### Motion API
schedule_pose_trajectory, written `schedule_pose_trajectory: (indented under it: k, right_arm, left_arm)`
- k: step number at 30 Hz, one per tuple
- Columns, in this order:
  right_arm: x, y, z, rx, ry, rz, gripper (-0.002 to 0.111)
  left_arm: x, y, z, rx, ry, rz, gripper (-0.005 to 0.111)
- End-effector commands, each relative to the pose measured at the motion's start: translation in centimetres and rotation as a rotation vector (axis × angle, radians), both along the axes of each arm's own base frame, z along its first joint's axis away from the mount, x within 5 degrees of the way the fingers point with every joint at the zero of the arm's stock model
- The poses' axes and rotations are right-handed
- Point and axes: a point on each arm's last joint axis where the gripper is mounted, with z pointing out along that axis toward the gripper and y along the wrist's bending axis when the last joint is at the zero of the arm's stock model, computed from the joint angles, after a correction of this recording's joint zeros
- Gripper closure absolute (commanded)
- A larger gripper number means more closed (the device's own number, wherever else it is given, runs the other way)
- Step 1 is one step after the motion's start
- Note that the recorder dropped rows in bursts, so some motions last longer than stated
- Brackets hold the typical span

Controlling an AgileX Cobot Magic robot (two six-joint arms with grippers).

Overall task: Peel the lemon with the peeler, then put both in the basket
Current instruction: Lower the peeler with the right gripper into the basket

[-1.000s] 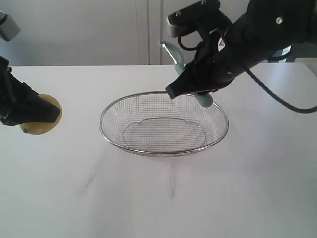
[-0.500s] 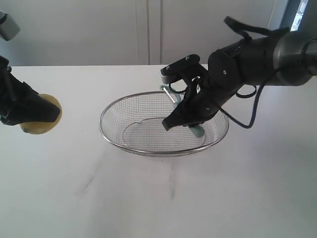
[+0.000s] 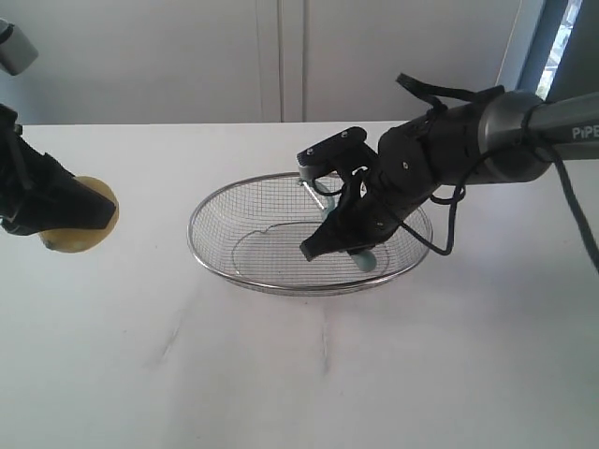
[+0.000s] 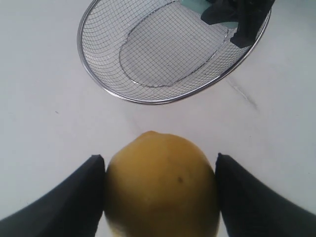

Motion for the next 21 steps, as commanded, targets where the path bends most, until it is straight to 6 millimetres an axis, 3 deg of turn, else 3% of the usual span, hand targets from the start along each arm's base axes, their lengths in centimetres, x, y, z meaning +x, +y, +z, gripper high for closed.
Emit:
schedule_pose_trajectory:
  k: [1, 16, 21]
  right_arm:
    - [0.5, -0.1, -0.1, 0.013, -0.018, -0.010, 0.108]
    - [0.7, 0.0, -1.9, 0.007, 0.017, -0.029, 0.108]
    - [0.7, 0.0, -1.9, 0.009, 0.017, -0.030, 0.094]
  left_arm:
    - [-0.3, -0.2, 0.6, -0.034, -0.005, 0.001, 0.107]
    - [-0.3, -0.5, 0.8, -0.081, 0.005, 0.006, 0.107]
    - [-0.3, -0.5, 0.8, -0.082, 0.003, 0.003, 0.107]
